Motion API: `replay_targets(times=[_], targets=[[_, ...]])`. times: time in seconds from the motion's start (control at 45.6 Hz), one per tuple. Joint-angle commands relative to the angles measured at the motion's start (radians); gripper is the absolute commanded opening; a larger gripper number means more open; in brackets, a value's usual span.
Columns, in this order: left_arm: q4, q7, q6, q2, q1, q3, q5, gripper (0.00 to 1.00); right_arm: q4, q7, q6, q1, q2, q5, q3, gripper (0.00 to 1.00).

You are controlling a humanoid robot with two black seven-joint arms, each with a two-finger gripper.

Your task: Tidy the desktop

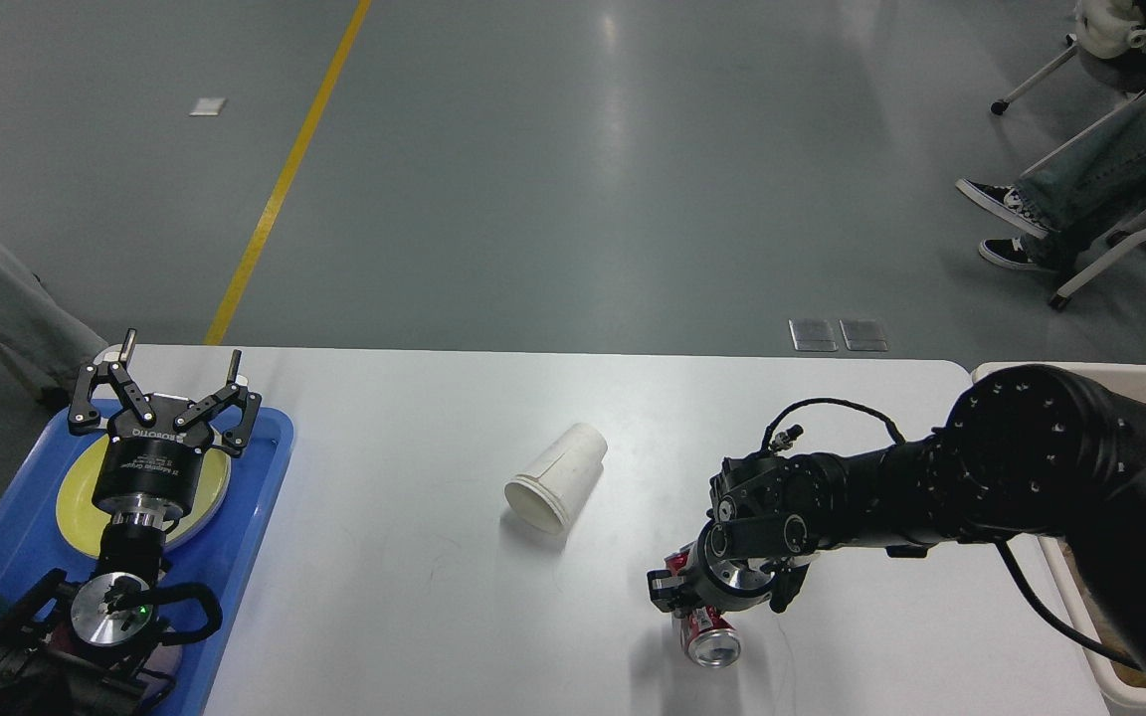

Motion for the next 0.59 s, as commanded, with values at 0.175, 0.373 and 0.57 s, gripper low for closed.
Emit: replay_targets(times=[0.175,0.373,0.57], targets=[[0.0,0.0,0.0,-0.001,0.0,0.0,0.0,0.96,0.191,0.007,0.048,0.198,-0.138,0.066,-0.006,0.0],[0.0,0.0,0.0,-0.001,0.0,0.0,0.0,0.96,0.378,0.005,0.123,0.435,-0.23,0.092,-0.06,0.0],[0.0,0.0,0.0,-0.001,0.0,0.0,0.0,0.96,0.421,0.005,0.151,0.511,-0.228,0.121,-0.088,0.0]])
